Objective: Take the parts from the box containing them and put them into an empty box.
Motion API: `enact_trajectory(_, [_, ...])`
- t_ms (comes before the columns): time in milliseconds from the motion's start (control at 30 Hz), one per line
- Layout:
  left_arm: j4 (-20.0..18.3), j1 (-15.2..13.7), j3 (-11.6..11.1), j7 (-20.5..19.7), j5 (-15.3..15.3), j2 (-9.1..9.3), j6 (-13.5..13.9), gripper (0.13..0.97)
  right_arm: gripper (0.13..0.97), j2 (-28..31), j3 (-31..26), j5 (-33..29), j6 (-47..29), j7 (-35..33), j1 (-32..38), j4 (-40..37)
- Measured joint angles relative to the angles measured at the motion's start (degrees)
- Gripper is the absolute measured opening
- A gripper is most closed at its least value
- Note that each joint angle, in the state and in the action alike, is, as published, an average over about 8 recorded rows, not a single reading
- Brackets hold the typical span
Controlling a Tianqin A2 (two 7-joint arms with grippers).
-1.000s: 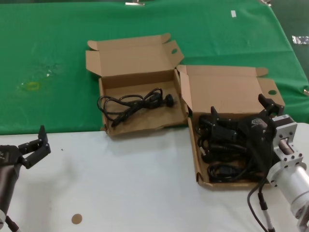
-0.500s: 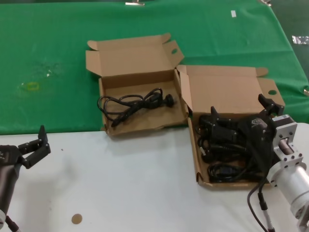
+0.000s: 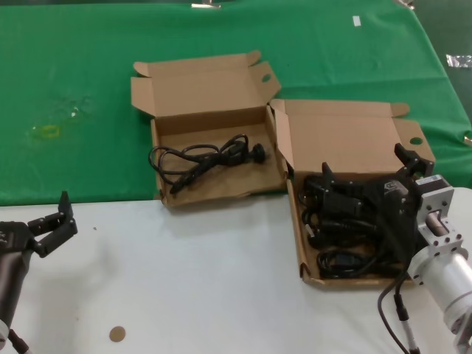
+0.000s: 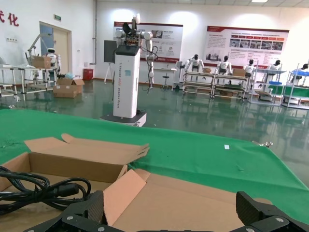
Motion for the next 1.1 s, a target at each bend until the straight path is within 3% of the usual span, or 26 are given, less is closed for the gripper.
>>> enact_trajectory(1100, [0.0,0.0,0.0,0.0,0.0,0.0,0.0,0.966,0.966,0.0,0.0,0.0,0.0,0.0,0.0,0.0])
